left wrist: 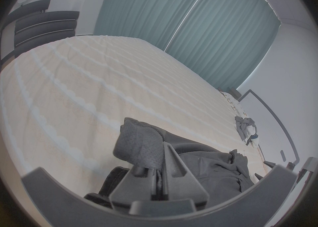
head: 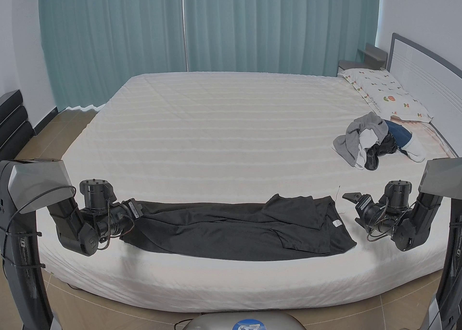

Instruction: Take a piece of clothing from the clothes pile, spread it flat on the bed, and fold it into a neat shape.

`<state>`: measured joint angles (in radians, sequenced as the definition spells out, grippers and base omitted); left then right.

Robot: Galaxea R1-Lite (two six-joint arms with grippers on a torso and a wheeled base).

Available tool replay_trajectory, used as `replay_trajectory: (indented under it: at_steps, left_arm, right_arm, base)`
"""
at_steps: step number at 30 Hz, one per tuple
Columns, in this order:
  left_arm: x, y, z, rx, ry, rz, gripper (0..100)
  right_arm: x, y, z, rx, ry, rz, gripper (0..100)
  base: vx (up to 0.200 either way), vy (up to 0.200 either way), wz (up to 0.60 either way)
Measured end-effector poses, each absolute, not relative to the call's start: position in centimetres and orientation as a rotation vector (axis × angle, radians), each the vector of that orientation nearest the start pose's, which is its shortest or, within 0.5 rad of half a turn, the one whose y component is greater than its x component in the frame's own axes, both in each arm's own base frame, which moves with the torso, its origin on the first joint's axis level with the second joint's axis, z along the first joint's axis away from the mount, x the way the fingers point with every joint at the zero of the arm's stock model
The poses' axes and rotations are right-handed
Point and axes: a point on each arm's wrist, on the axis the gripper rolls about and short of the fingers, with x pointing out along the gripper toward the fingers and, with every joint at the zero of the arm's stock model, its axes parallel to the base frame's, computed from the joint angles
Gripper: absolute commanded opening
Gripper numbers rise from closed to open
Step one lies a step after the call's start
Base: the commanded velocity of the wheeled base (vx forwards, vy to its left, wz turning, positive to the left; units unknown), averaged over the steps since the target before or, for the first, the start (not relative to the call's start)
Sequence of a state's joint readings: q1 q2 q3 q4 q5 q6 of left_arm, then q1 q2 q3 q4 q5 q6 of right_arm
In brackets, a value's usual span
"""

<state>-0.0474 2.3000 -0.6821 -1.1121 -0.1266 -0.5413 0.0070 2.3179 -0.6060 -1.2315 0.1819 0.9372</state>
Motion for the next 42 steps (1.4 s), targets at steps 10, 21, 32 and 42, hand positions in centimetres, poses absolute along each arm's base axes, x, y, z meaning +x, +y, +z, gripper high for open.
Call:
replay_trajectory:
  at_steps: [10, 21, 32, 42]
  left_arm:
    - [35.2, -3.3, 0.6, -0.574, 0.531, -0.036, 0]
    - [34.3, -6.0, 2.3, -0.567, 0.499, -0.054, 0]
    - [33.8, -8.0, 2.8, -0.59, 0.487, -0.048, 0]
    - [33.8, -9.6, 3.2, -0.586, 0.478, -0.082, 0]
  right_arm:
    - [34.5, 0.7, -1.1, 0.957, 0.533, -0.051, 100]
    - [34.4, 0.8, -1.3, 0.956, 0.54, -0.053, 100]
    - [34.4, 1.1, -2.2, 0.953, 0.568, -0.056, 100]
    - [34.4, 1.6, -3.1, 0.947, 0.597, -0.056, 100]
  base:
    - [0.0, -0.2, 0.0]
    - [0.0, -0.2, 0.0]
    - [0.0, -0.2, 0.0]
    - [0.0, -0.2, 0.0]
